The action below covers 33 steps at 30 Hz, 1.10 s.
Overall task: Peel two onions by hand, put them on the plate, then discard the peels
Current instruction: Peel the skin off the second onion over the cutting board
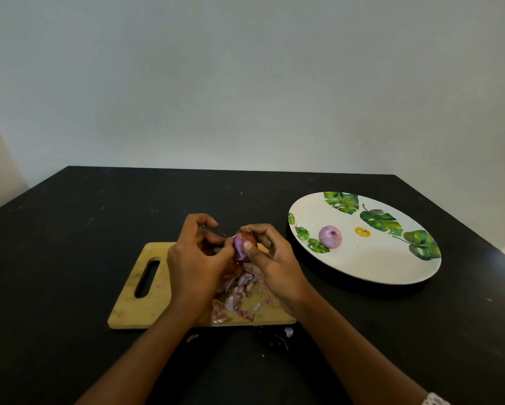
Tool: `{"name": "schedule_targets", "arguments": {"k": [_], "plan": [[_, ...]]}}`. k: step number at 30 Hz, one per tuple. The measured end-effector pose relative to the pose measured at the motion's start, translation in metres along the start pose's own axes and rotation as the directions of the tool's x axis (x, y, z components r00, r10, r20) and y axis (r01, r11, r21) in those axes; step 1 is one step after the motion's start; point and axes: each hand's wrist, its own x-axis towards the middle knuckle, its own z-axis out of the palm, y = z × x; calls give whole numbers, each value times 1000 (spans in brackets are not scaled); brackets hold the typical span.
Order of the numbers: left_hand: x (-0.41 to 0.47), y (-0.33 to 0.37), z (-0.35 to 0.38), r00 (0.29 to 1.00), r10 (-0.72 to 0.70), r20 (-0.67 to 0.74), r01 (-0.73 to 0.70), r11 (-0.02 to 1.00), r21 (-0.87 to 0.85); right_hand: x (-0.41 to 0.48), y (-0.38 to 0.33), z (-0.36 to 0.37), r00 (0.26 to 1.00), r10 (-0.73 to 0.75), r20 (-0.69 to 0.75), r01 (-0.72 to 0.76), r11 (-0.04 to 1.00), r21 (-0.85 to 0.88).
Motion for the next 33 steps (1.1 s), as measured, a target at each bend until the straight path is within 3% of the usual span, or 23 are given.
{"name": "schedule_targets", "arguments": {"k": [5, 8, 12, 16, 20, 27, 29, 33], "plan": [[6, 3, -3, 986, -165, -9, 161, 972, -173, -1, -6, 1, 996, 80, 24, -83, 975, 208], [9, 7, -5, 952, -306, 26, 296, 893, -340, 0, -9, 2, 989, 135, 54, -146, 919, 368], [10, 12, -6, 875, -475, 86, 445, 725, -526, -1, -13, 6, 978, 184, 94, -205, 807, 554], [13, 13, -7, 786, -575, 230, 544, 464, -699, -3, -17, 8, 963, 231, 140, -261, 663, 702], [18, 10, -7, 718, -606, 343, 578, 245, -778, -3, -21, 6, 961, 253, 112, -239, 559, 794], [22, 11, -9, 670, -659, 342, 553, 135, -822, -1, -25, 4, 947, 313, 67, -209, 446, 870], [25, 8, -15, 692, -671, 265, 541, 239, -807, 1, -25, 0, 946, 321, 38, -191, 463, 865], [23, 3, -15, 819, -563, 111, 515, 636, -574, 4, -20, -3, 936, 351, 17, -238, 598, 766]]}}
